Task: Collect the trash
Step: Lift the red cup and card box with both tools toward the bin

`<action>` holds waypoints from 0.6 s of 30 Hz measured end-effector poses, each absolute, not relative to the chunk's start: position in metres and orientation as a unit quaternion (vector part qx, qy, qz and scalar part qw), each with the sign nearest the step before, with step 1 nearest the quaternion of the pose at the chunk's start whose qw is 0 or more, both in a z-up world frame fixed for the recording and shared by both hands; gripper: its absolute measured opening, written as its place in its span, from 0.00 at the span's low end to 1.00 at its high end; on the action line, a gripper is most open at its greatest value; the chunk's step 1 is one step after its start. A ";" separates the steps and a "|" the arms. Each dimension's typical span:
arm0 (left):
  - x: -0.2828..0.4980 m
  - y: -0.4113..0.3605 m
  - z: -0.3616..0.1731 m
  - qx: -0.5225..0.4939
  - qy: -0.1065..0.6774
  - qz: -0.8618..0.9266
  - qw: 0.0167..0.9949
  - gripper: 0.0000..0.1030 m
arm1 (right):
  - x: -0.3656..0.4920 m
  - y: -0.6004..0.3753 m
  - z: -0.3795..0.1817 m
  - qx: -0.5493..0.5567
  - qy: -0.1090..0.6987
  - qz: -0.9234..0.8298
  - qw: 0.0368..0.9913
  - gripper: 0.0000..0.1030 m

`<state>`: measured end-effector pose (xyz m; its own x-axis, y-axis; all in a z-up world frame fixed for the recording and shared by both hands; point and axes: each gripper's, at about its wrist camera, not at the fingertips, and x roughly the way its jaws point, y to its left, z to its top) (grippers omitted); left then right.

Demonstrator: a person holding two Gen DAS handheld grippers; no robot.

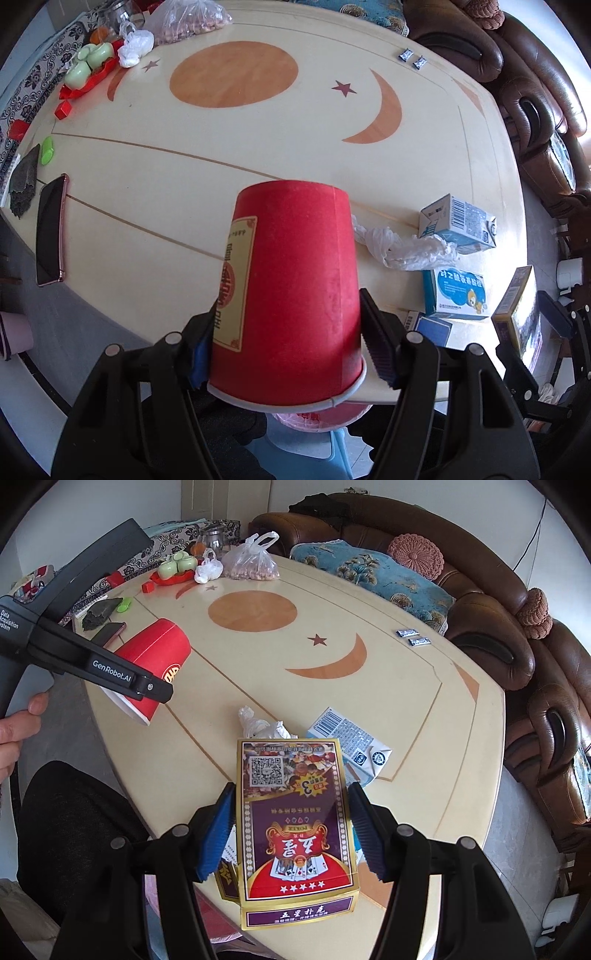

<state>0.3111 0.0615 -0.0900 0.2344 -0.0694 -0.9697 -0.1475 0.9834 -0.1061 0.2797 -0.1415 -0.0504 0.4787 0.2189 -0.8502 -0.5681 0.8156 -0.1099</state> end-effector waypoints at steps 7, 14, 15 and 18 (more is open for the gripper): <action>0.283 0.054 -0.062 -0.062 0.595 0.005 0.802 0.64 | 0.245 -0.141 -0.022 -0.191 0.433 0.226 0.852 0.58; 0.244 0.053 -0.042 -0.042 0.576 -0.017 0.817 0.64 | 0.205 -0.140 0.003 -0.190 0.411 0.220 0.864 0.58; 0.239 0.052 -0.039 -0.041 0.574 -0.021 0.817 0.64 | 0.199 -0.140 0.006 -0.189 0.408 0.220 0.866 0.58; 0.225 0.050 -0.034 -0.031 0.569 -0.026 0.821 0.64 | 0.181 -0.140 0.016 -0.188 0.398 0.217 0.872 0.58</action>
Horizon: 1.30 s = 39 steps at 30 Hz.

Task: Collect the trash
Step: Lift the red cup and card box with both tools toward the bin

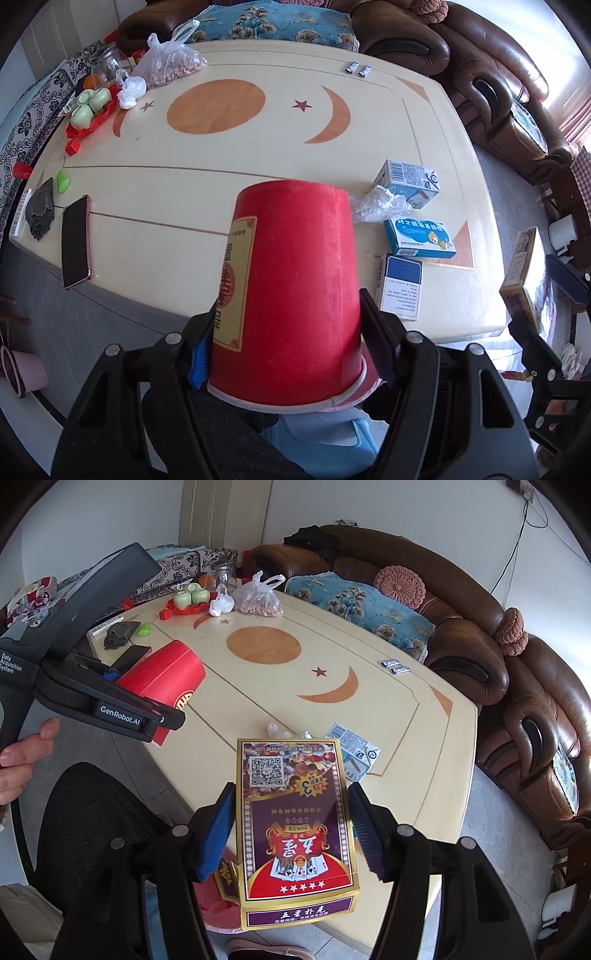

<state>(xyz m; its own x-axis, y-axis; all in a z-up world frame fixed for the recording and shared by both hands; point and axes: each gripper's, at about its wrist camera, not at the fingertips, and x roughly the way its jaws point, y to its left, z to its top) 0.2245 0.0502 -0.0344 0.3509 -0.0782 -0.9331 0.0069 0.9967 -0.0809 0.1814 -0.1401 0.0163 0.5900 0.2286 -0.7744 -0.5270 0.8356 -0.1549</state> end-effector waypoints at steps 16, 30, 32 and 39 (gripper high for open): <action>0.159 0.031 -0.036 0.020 0.549 -0.077 0.832 0.64 | 0.112 -0.150 0.031 -0.169 0.381 0.196 0.887 0.58; 0.128 0.011 -0.066 0.061 0.547 -0.114 0.827 0.64 | 0.085 -0.148 0.000 -0.158 0.405 0.197 0.879 0.58; 0.126 0.008 -0.071 0.067 0.550 -0.118 0.824 0.64 | 0.085 -0.147 -0.007 -0.155 0.412 0.200 0.875 0.58; 0.121 0.000 -0.094 0.085 0.563 -0.129 0.812 0.64 | 0.084 -0.147 -0.028 -0.144 0.430 0.206 0.867 0.58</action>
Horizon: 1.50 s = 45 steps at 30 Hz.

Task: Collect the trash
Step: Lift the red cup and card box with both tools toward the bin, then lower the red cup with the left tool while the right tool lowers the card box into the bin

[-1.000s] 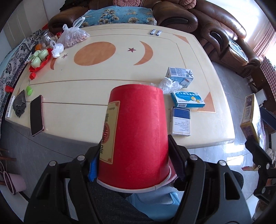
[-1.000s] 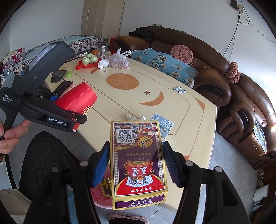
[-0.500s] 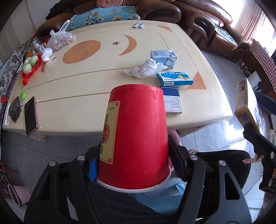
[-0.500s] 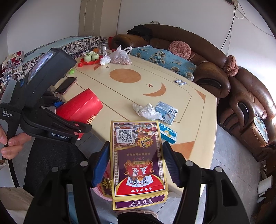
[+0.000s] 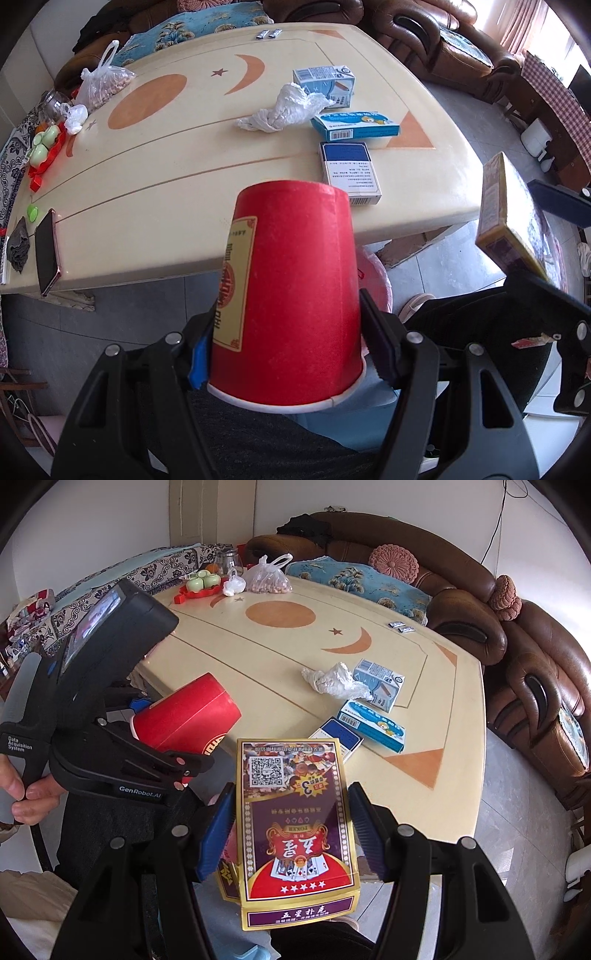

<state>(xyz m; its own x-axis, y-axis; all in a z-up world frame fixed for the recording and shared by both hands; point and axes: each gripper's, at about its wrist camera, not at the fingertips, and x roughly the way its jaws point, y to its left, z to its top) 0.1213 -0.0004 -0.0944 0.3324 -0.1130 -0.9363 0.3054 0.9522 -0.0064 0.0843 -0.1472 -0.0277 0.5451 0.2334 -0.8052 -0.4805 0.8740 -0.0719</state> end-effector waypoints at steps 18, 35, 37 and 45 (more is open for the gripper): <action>0.123 -0.011 -0.157 0.116 0.597 -0.148 0.780 0.64 | 0.099 -0.145 -0.096 -0.133 0.476 0.206 0.844 0.58; 0.133 -0.022 -0.215 0.129 0.627 -0.167 0.750 0.64 | 0.115 -0.142 -0.160 -0.131 0.517 0.208 0.820 0.58; 0.135 -0.022 -0.224 0.129 0.633 -0.167 0.745 0.64 | 0.118 -0.142 -0.170 -0.127 0.525 0.210 0.815 0.58; 0.143 -0.023 -0.265 0.113 0.669 -0.170 0.715 0.64 | 0.125 -0.136 -0.209 -0.137 0.544 0.212 0.800 0.58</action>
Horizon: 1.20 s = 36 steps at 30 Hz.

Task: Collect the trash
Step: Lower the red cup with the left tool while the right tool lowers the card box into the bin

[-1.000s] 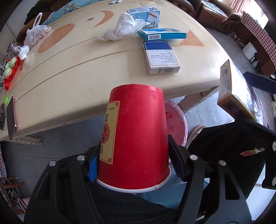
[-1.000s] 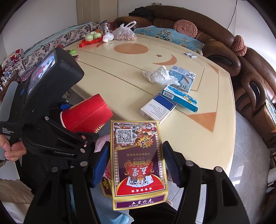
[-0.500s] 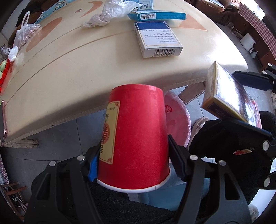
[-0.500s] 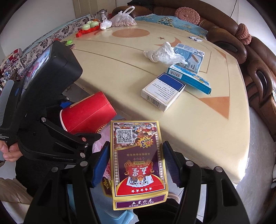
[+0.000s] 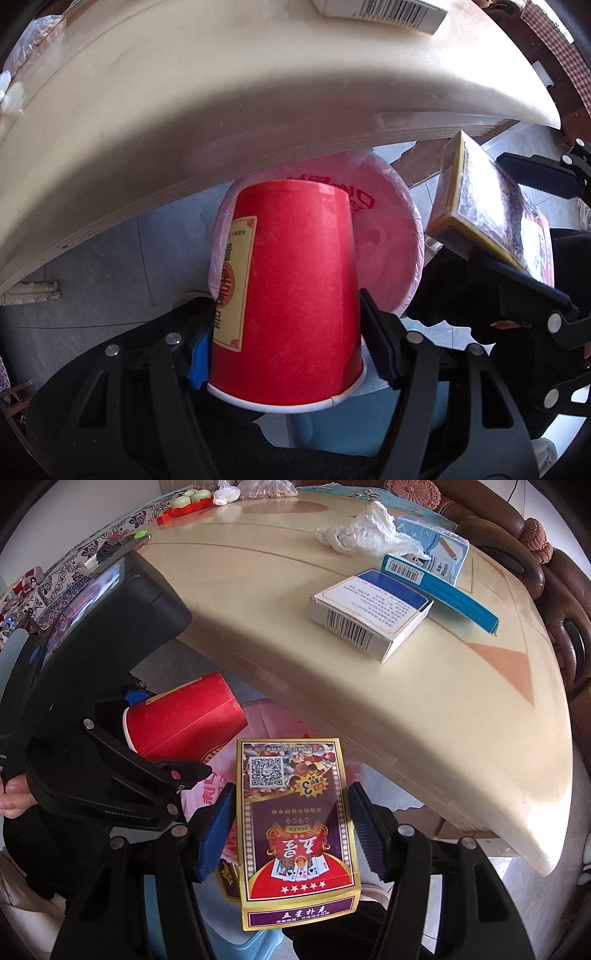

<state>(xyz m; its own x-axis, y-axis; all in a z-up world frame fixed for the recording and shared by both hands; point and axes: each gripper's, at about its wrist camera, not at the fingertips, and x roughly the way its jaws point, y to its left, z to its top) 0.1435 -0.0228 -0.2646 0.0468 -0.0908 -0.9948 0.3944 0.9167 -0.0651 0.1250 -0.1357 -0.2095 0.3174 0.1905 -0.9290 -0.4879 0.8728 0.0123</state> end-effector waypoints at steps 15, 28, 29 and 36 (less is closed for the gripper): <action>0.153 -0.010 -0.337 0.054 0.734 -0.137 0.663 0.64 | 0.146 -0.138 -0.280 -0.097 0.591 0.204 0.774 0.59; 0.163 -0.008 -0.375 0.036 0.766 -0.128 0.629 0.64 | 0.155 -0.131 -0.322 -0.109 0.617 0.201 0.753 0.59; 0.163 -0.009 -0.376 0.036 0.767 -0.128 0.628 0.64 | 0.154 -0.128 -0.322 -0.117 0.614 0.202 0.754 0.59; 0.166 -0.012 -0.386 0.030 0.775 -0.131 0.617 0.64 | 0.151 -0.118 -0.319 -0.111 0.605 0.215 0.759 0.59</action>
<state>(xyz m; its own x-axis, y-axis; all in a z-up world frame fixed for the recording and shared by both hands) 0.1661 -0.0117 -0.3860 -0.2358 -0.1164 -0.9648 0.2080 0.9638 -0.1671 0.1513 -0.1182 -0.3190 0.1762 0.1925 -0.9654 -0.4611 0.8826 0.0918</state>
